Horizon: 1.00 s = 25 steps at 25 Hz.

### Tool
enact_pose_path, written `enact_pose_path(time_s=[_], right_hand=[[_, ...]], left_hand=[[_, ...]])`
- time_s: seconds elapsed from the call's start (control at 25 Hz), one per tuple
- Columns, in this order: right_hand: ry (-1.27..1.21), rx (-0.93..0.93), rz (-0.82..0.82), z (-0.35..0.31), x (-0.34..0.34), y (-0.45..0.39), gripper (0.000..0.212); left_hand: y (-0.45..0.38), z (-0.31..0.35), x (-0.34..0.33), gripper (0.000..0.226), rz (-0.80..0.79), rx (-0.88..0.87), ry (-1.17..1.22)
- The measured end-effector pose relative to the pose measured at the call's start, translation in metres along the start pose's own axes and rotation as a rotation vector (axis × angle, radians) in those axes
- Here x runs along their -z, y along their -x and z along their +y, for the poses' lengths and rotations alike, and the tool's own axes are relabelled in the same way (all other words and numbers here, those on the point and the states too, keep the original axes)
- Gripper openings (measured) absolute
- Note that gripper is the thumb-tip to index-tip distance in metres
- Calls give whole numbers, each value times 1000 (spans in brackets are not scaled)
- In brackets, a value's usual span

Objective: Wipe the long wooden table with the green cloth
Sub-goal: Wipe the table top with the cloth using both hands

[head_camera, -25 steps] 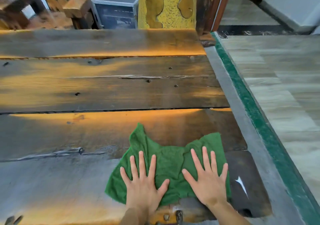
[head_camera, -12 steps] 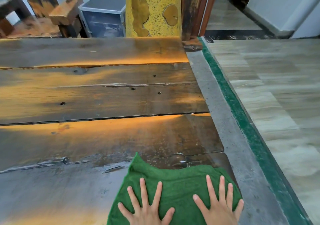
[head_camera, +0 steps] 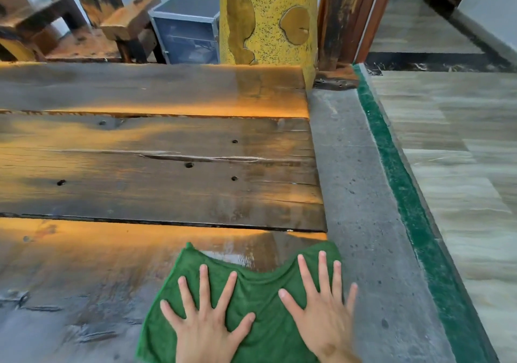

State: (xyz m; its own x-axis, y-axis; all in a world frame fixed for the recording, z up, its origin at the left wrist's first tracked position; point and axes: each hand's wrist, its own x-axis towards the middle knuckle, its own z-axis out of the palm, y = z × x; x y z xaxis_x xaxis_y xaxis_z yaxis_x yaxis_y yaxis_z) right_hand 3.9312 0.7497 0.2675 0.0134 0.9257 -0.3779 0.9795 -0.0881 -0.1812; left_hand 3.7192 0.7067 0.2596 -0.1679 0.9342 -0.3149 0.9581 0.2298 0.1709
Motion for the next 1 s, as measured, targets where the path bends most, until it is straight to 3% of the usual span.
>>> enact_pose_path(time_s=[0.12,0.28,1.0], right_hand=[[-7,76,71,0,19,-67,80],[-11,101,179,-11,49,-146,82],[64,160,276,-99,181,-516,87]], left_hand=[[-57,26,19,80,-6,144,-46],[-141,49,43,85,99,201,-40],[-489,93,141,82,222,200,-22]])
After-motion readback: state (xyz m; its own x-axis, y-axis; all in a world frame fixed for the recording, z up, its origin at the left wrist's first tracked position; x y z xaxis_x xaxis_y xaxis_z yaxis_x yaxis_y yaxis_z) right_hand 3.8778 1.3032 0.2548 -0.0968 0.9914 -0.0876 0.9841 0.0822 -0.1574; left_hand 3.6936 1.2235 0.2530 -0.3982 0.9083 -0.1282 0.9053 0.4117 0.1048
